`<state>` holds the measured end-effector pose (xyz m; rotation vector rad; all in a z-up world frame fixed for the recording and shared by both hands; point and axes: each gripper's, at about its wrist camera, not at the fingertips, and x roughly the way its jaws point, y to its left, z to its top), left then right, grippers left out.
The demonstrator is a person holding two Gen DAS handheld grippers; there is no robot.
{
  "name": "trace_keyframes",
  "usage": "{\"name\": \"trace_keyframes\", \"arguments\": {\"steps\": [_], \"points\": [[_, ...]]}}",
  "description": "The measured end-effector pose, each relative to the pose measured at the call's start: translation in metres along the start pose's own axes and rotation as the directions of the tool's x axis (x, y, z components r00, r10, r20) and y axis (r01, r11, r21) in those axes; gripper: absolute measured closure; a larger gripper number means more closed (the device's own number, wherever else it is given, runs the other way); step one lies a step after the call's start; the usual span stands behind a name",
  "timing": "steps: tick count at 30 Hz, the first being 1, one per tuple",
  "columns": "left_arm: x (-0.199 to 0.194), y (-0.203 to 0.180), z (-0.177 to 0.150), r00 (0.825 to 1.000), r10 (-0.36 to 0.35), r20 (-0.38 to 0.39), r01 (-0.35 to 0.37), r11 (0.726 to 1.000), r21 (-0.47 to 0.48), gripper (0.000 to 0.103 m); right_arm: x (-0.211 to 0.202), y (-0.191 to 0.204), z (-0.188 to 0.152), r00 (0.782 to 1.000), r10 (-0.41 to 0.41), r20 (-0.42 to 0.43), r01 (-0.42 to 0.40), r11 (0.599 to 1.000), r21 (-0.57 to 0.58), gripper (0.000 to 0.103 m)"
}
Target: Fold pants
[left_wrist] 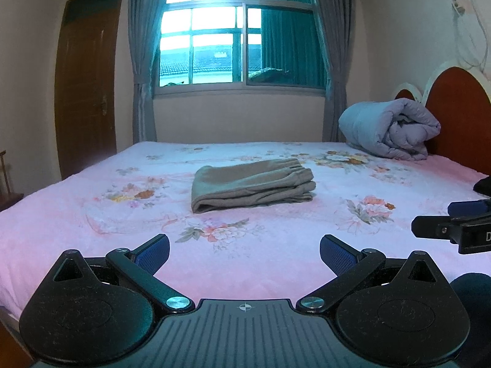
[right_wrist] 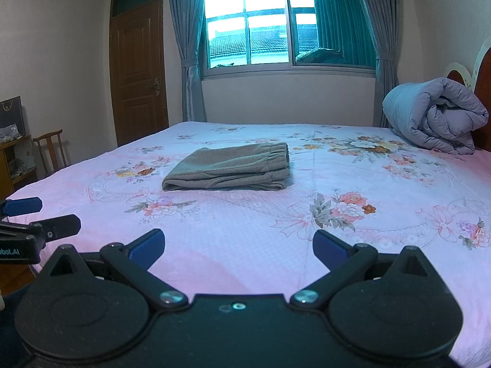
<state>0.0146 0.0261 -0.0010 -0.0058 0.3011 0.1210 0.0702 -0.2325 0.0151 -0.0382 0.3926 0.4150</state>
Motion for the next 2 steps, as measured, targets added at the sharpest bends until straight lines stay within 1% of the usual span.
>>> {"name": "trace_keyframes", "arguments": {"steps": [2], "points": [[0.0, 0.002, 0.0006, 1.0, 0.004, -0.001, -0.004, 1.0, -0.011, 0.0, 0.0, 0.0, 0.0, 1.0, 0.0, 0.0, 0.0, 1.0, 0.0, 0.006]]}}
